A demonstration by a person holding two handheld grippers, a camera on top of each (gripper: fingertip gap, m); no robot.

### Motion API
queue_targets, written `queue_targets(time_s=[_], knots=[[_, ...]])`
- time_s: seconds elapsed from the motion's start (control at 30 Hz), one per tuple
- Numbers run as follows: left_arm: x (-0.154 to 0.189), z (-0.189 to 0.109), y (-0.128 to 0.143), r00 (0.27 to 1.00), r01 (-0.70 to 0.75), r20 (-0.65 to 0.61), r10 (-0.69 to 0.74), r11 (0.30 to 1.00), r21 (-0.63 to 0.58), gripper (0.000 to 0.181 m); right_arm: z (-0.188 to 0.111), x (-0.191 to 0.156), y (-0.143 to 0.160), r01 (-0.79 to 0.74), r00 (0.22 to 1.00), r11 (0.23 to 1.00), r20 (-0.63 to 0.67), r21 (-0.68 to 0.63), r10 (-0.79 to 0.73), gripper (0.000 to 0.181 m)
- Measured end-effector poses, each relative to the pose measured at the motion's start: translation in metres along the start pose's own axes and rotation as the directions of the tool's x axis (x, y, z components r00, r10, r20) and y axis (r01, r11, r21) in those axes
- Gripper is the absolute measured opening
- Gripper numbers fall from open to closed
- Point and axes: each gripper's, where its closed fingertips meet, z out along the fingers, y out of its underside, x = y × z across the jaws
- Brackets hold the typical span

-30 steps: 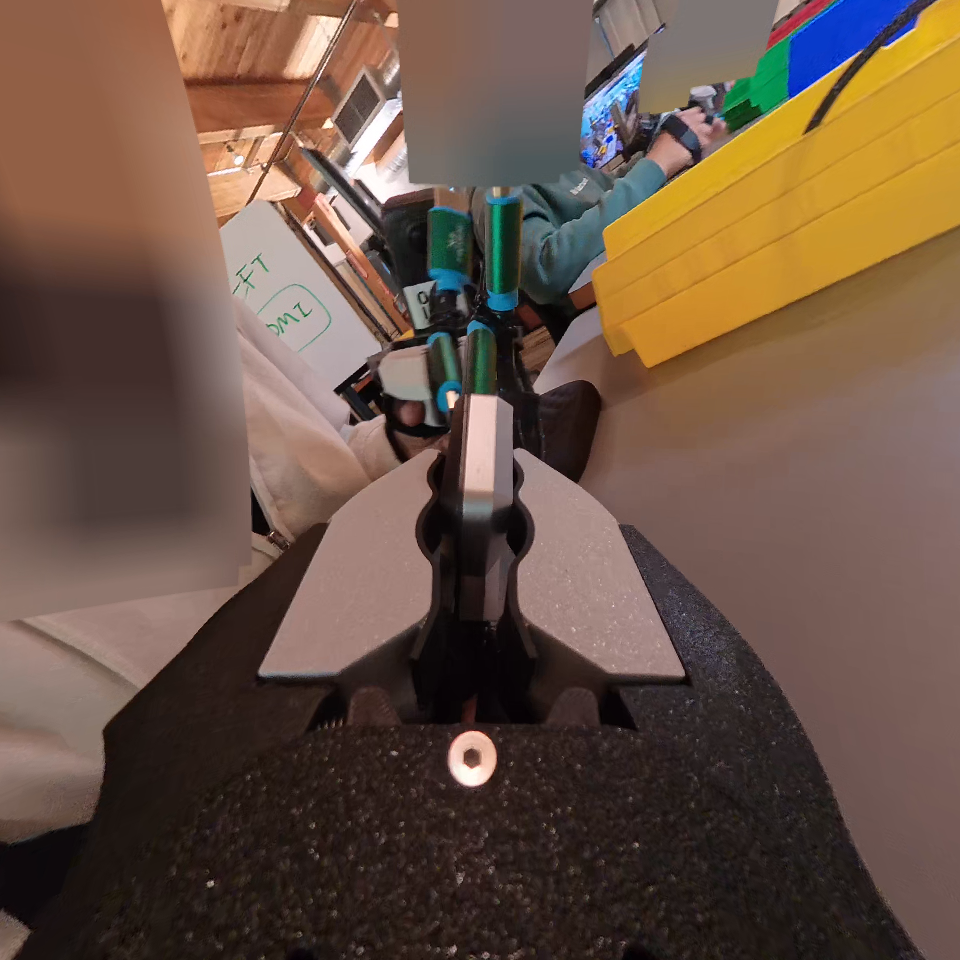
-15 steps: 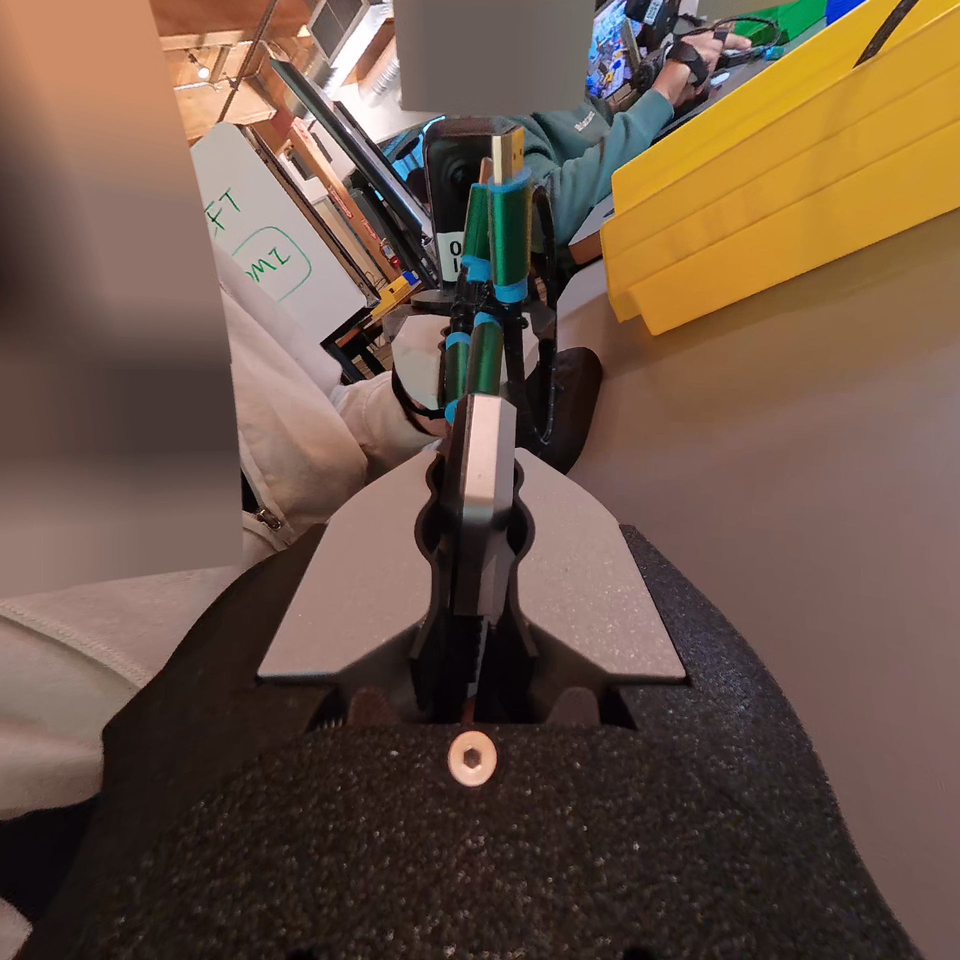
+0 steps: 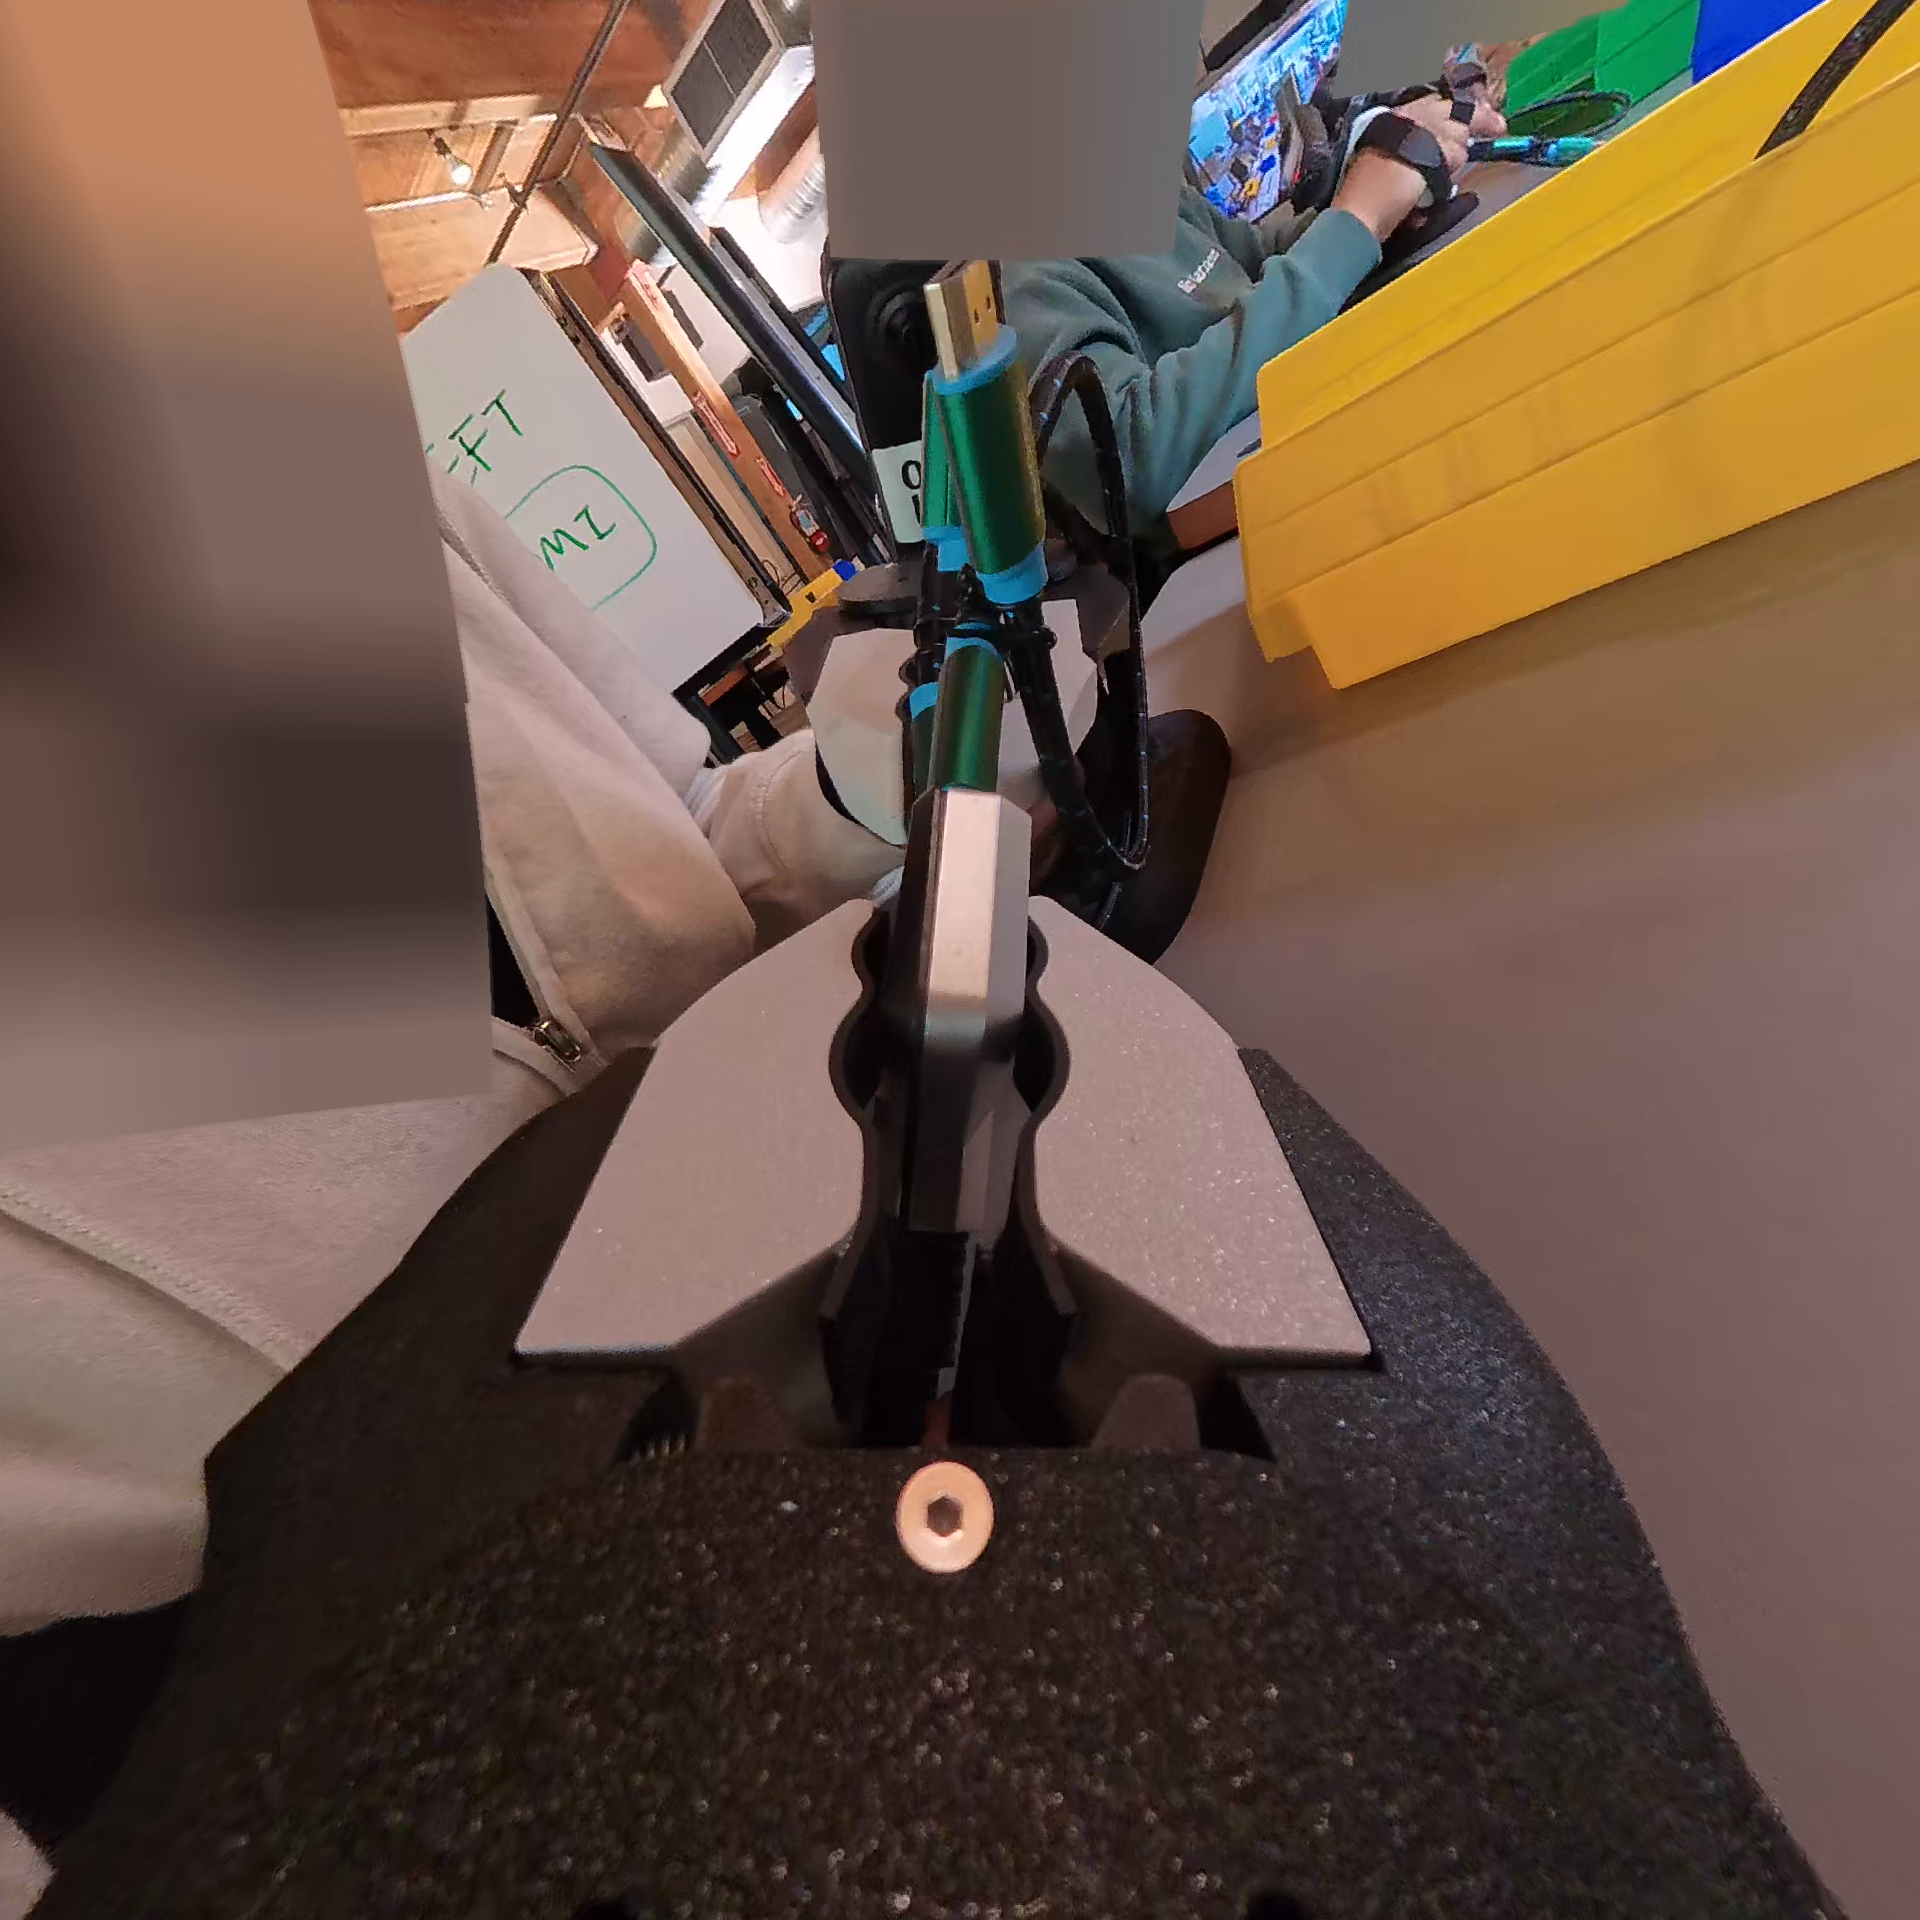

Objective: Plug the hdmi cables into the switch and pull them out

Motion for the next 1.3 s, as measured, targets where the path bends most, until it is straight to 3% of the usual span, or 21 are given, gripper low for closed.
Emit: queue_targets(time_s=[0.03, 0.5, 0.57, 0.6, 0.67, 0.73, 0.87, 1.1, 1.2, 1.3], knots=[[0.000, 0.000, 0.000, 1.000, 0.002, -0.003, -0.002, 1.000, -0.001, 0.012, 0.000, -0.001, 0.001, 0.005, 1.000, 1.000, 0.000, -0.002, -0.005, 0.022], [-0.009, 0.000, 0.008, 1.000, 0.019, 0.016, -0.019, 1.000, 0.015, 0.011, 0.008, 0.008, -0.001, 0.072, 0.995, 0.997, -0.075, 0.033, -0.069, 0.023], [-0.008, -0.001, 0.008, 0.999, 0.032, -0.007, -0.031, 0.999, 0.020, 0.012, 0.009, 0.008, 0.005, 0.144, 0.986, 0.988, -0.077, -0.047, -0.148, 0.025], [-0.008, -0.001, 0.007, 0.999, 0.032, -0.013, -0.032, 0.999, 0.031, 0.012, 0.008, 0.010, 0.019, 0.171, 0.980, 0.974, -0.079, -0.147, -0.184, 0.039], [-0.010, -0.003, 0.008, 1.000, 0.028, 0.006, -0.028, 0.999, 0.037, 0.011, 0.009, 0.018, 0.052, 0.126, 0.982, 0.935, -0.095, -0.330, -0.166, 0.036], [-0.008, -0.002, 0.010, 1.000, 0.015, -0.003, -0.014, 1.000, 0.017, 0.011, 0.022, 0.005, 0.048, 0.145, 0.988, 0.950, -0.009, -0.275, -0.154, 0.029], [-0.005, -0.004, 0.005, 1.000, 0.015, -0.012, -0.015, 1.000, 0.026, 0.012, 0.025, 0.006, 0.042, 0.157, 0.986, 0.960, -0.022, -0.231, -0.166, 0.025], [-0.004, -0.006, 0.012, 0.999, 0.003, -0.044, -0.013, 0.977, -0.214, 0.013, 0.032, 0.010, 0.046, 0.215, 0.966, 0.924, -0.072, -0.316, -0.249, 0.023], [-0.009, -0.005, 0.017, 0.998, 0.046, -0.026, -0.052, 0.977, -0.207, 0.013, 0.030, 0.016, 0.051, 0.157, 0.975, 0.936, -0.099, -0.316, -0.197, 0.024], [-0.009, -0.005, 0.008, 1.000, -0.017, -0.011, 0.016, 0.991, -0.136, 0.015, 0.029, 0.013, 0.039, 0.140, 0.986, 0.969, -0.064, -0.205, -0.156, 0.023]])
